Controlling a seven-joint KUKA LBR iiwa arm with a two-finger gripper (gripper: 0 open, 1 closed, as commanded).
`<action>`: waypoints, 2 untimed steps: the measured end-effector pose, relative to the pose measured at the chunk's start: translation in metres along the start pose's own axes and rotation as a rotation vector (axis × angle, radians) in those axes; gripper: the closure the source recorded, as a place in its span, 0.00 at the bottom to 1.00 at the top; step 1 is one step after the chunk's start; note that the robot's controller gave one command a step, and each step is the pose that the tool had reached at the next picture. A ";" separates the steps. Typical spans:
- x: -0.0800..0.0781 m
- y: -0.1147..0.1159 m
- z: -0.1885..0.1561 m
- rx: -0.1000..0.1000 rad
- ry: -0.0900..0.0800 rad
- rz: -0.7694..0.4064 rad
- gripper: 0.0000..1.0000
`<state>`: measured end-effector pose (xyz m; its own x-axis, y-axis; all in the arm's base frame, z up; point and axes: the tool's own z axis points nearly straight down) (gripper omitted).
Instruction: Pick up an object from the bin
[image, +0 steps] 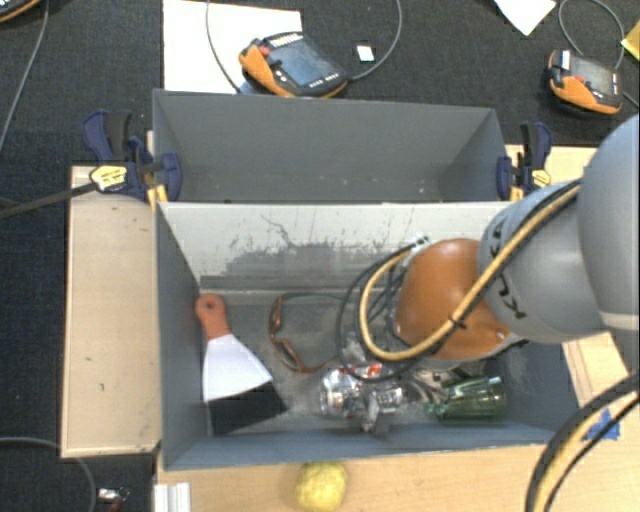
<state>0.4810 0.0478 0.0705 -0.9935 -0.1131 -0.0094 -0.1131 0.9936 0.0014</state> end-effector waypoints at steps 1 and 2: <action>0.001 0.006 0.000 0.000 0.003 0.113 1.00; 0.001 0.006 0.000 0.000 0.003 0.113 1.00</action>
Offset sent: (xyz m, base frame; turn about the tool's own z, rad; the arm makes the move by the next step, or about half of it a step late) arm 0.0000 0.0000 0.0000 0.0000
